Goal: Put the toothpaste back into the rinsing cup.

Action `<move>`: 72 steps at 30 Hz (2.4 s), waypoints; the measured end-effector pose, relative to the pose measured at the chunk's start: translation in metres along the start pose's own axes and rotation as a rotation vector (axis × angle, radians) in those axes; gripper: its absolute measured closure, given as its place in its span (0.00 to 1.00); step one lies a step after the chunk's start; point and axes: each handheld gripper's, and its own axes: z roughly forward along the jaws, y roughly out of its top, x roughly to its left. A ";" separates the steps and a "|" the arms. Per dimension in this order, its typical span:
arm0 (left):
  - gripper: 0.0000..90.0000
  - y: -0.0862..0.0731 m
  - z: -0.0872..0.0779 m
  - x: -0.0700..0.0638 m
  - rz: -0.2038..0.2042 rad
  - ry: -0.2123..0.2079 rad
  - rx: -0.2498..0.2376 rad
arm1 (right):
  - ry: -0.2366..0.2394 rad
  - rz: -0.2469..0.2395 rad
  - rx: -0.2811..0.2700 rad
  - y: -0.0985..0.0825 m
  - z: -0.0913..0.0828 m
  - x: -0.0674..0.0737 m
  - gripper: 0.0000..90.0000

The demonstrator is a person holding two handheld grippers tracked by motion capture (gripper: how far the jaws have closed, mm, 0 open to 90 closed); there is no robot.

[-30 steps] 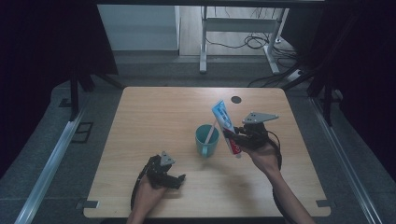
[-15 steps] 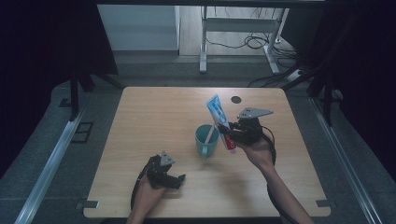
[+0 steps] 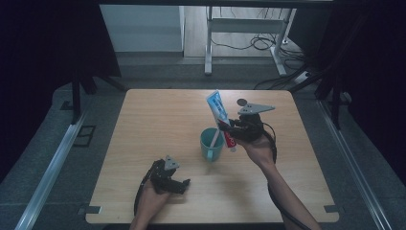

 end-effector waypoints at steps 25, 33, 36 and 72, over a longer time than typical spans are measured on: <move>0.03 0.000 0.000 0.000 -0.001 0.001 -0.002 | -0.005 -0.010 -0.035 0.024 0.018 0.008 0.80; 0.03 0.000 0.000 0.000 -0.001 0.001 -0.002 | -0.010 -0.015 -0.035 0.026 0.027 0.010 0.80; 0.03 0.000 0.000 0.000 -0.001 0.001 -0.002 | -0.012 -0.017 -0.035 0.025 0.030 0.011 0.80; 0.03 0.000 0.000 0.000 0.001 -0.001 0.001 | -0.004 -0.034 0.002 -0.006 0.065 0.016 0.79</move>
